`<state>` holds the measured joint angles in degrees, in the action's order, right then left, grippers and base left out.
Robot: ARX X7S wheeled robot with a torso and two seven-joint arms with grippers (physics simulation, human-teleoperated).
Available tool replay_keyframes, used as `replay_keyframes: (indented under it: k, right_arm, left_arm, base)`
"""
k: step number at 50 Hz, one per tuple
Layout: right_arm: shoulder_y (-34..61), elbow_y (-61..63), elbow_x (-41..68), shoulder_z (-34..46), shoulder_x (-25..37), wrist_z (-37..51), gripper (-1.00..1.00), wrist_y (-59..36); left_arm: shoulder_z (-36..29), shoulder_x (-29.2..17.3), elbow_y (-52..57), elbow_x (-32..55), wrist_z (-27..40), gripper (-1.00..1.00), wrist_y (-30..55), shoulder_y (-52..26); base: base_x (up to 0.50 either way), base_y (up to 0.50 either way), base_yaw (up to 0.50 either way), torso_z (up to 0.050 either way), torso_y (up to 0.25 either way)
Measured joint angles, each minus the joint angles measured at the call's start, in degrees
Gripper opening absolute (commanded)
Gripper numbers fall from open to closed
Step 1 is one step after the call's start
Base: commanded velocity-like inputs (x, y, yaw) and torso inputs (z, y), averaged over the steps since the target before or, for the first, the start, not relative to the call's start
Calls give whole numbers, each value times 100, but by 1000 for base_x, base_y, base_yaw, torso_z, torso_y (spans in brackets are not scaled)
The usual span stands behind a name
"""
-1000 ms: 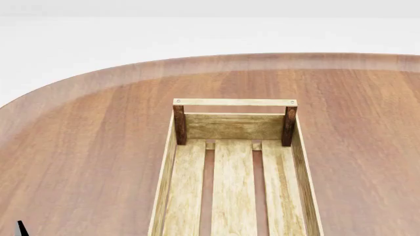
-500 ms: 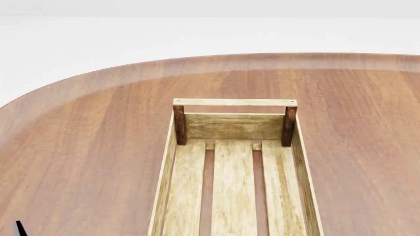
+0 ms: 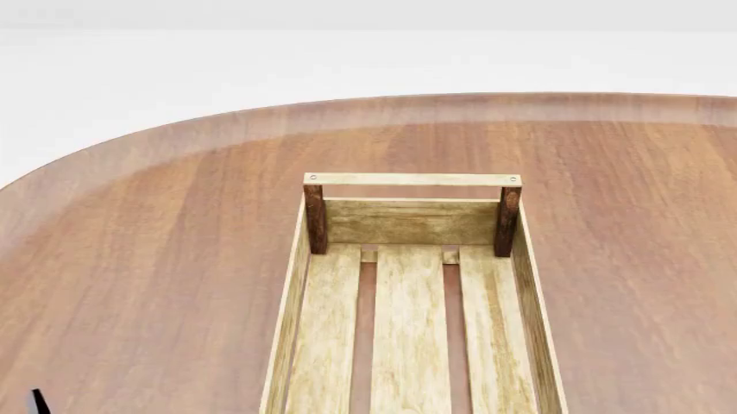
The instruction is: Pick up the cream cheese and put it in the tray.
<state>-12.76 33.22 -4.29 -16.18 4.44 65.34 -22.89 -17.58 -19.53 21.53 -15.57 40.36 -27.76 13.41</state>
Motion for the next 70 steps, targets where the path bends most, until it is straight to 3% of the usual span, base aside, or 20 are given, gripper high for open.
replay_keyframes:
  k: [70]
  right_arm:
    - [120,-1713,1250,200,116,-39,100,838]
  left_arm:
    - [-113,-95,56,26,73,100,60,-18]
  base:
    - [0,0,0,0,0]
